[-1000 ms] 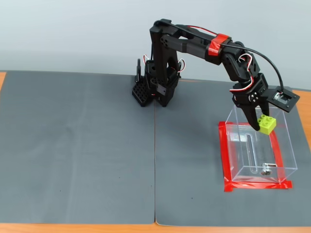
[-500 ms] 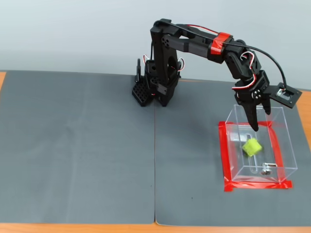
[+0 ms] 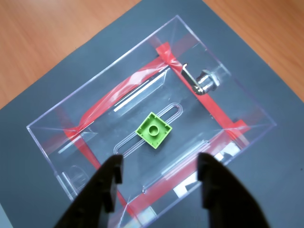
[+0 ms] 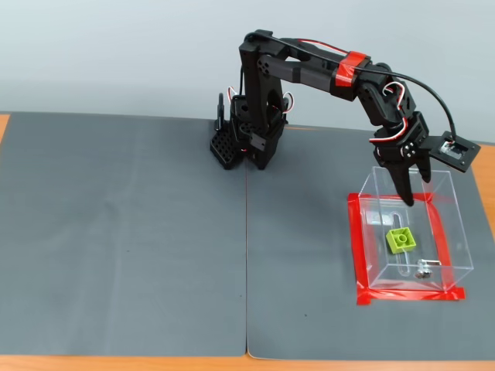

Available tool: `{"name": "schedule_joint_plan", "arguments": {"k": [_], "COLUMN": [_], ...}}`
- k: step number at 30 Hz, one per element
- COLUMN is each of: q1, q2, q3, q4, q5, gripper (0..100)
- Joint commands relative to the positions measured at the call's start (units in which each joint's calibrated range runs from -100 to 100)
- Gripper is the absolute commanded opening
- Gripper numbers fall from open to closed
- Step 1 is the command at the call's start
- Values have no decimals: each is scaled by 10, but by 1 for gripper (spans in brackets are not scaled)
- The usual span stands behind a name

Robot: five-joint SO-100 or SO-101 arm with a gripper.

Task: Pick the green lego block and place it into the transparent box

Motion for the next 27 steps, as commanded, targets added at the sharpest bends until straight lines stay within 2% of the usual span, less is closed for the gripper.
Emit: {"name": "schedule_joint_plan", "arguments": {"k": [1, 3, 14, 27], "q1": [11, 18, 78, 267], "q2": [-12, -13, -80, -223], "q3": [-27, -29, -14, -15], "q4": [4, 4, 69, 141], "q5": [3, 3, 4, 0], "gripper": [4, 1, 2, 2]}}
